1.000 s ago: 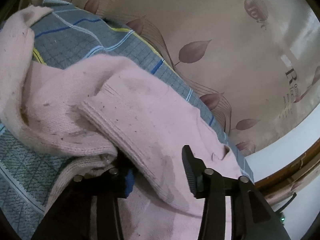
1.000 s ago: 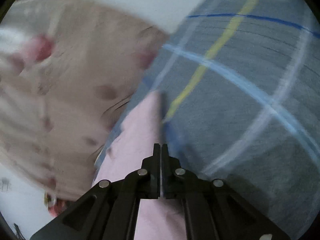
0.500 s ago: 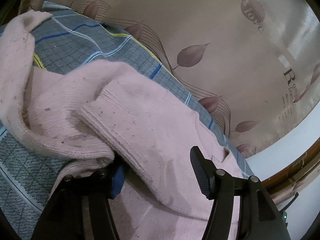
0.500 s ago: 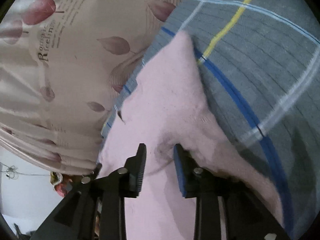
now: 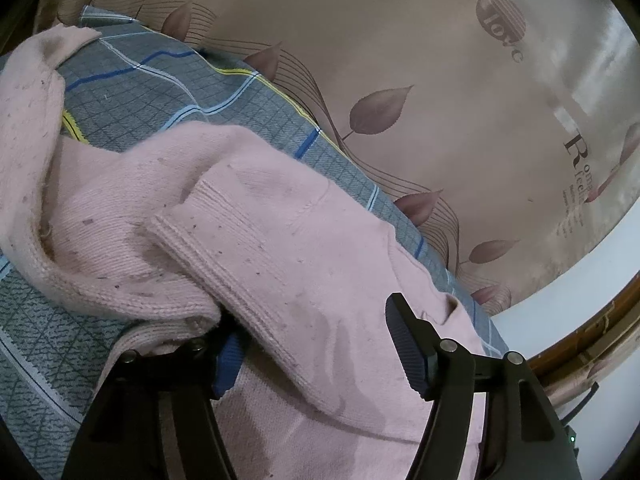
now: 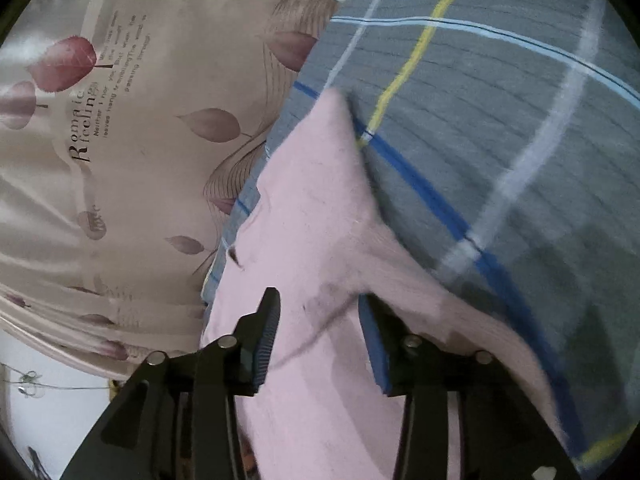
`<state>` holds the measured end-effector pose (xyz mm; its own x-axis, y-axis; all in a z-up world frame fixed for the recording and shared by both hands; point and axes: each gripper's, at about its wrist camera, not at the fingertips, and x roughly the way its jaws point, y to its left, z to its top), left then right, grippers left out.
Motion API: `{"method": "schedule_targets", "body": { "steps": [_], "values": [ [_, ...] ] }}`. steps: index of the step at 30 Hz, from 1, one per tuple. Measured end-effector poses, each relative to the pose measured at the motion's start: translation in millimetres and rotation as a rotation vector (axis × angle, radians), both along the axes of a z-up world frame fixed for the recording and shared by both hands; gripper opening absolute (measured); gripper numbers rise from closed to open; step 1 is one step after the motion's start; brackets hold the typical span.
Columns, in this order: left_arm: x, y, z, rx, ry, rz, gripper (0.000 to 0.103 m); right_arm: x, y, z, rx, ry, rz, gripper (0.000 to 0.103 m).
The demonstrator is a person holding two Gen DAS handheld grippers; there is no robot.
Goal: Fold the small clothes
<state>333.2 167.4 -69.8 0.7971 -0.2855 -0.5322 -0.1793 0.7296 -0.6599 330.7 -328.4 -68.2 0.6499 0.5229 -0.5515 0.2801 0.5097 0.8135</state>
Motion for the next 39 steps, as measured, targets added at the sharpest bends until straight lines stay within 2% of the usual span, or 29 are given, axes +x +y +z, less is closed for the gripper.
{"method": "schedule_targets", "body": {
  "steps": [2, 5, 7, 8, 14, 15, 16, 17, 19, 24, 27, 29, 30, 31, 32, 35, 38, 39],
  "values": [
    [-0.2, -0.2, 0.1, 0.003, 0.001, -0.001, 0.067, 4.9, 7.3, -0.3, -0.019, -0.033, -0.064, 0.04],
    [-0.1, -0.2, 0.4, 0.007, 0.001, 0.0, 0.067, 12.0, 18.2, 1.1, -0.048, -0.071, -0.08, 0.041],
    [0.0, -0.8, 0.7, 0.006, 0.001, 0.0, 0.067, 16.8, 19.3, 0.4, -0.059, -0.071, -0.055, 0.011],
    [-0.1, -0.8, 0.7, 0.005, 0.0, 0.001, 0.067, 18.4, 15.9, -1.7, -0.063, -0.059, -0.049, 0.007],
    [-0.2, -1.1, 0.9, 0.007, -0.002, 0.001, 0.067, 6.0, -33.0, -3.9, -0.124, -0.07, -0.137, 0.006],
    [-0.1, -1.0, 0.9, 0.01, -0.001, 0.0, 0.067, 7.8, -35.7, -5.8, -0.112, -0.068, -0.124, 0.006],
    [0.0, -0.9, 0.9, 0.011, 0.0, 0.0, 0.067, 14.3, -33.1, -9.6, -0.093, -0.062, -0.058, 0.006],
    [-0.2, -0.5, 1.0, 0.011, -0.001, -0.001, 0.067, 16.2, -28.6, -8.1, -0.122, -0.056, -0.034, 0.007],
    [-0.3, 0.1, 1.2, 0.01, -0.002, -0.001, 0.067, 17.4, -21.2, -2.1, -0.168, -0.055, -0.006, 0.01],
    [2.8, 2.8, 1.1, 0.004, -0.003, -0.009, 0.067, 11.0, -21.4, -3.1, -0.16, -0.031, 0.008, 0.01],
    [9.2, -0.5, 1.4, 0.049, 0.04, -0.004, 0.055, -6.2, -23.0, -1.6, -0.15, -0.032, 0.018, 0.016],
    [15.2, -1.6, 0.9, 0.079, 0.081, 0.01, 0.036, -20.6, -17.2, 1.8, -0.167, -0.049, 0.046, 0.02],
    [18.6, -1.9, 1.0, 0.095, 0.102, 0.022, 0.031, -27.7, -12.8, 4.4, -0.185, -0.064, 0.063, 0.025],
    [21.3, -1.6, 0.4, 0.1, 0.115, 0.027, 0.016, -33.1, -9.7, 6.5, -0.197, -0.082, 0.076, 0.028],
    [24.3, -0.6, -0.6, 0.103, 0.128, 0.028, 0.008, -37.1, -7.0, 8.8, -0.208, -0.096, 0.084, 0.034],
    [32.7, 3.4, 1.7, 0.107, 0.145, 0.035, 0.007, -41.8, -2.0, 13.2, -0.239, -0.113, 0.088, 0.039],
    [34.6, 4.0, 16.1, 0.15, 0.092, 0.04, 0.007, -40.8, 0.5, 13.4, -0.253, -0.116, 0.088, 0.04],
    [37.0, 1.9, 20.9, 0.194, 0.073, 0.04, 0.007, -40.4, 1.0, 13.2, -0.255, -0.117, 0.086, 0.04]
  ]
}}
